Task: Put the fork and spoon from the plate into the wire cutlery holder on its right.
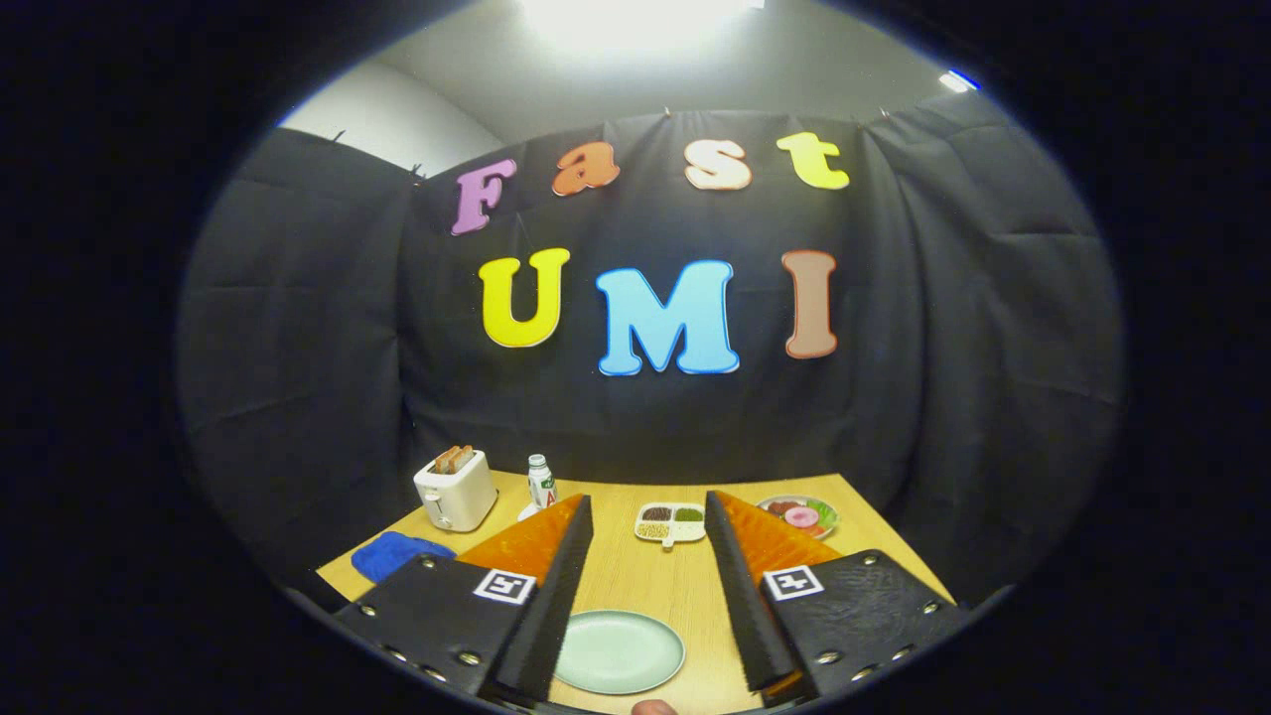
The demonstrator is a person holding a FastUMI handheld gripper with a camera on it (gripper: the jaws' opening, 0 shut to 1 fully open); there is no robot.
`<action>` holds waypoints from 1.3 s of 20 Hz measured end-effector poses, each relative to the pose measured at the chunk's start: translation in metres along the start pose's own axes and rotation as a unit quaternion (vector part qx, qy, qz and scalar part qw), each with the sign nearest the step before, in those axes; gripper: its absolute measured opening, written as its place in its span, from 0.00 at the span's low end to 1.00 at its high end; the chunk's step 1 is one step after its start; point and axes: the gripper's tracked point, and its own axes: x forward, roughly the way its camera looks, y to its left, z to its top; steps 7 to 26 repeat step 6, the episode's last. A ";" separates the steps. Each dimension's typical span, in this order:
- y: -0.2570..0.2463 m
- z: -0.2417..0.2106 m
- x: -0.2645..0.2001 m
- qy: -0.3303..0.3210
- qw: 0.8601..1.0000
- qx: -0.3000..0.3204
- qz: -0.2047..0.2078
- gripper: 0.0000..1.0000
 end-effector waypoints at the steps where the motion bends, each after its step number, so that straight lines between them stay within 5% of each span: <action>1: -0.001 0.005 0.001 -0.020 0.999 -0.021 -0.014 0.76; 5: 0.029 0.018 -0.001 -0.086 0.996 -0.034 -0.015 0.98; 26: 0.033 0.015 -0.003 -0.085 0.996 -0.038 -0.015 0.98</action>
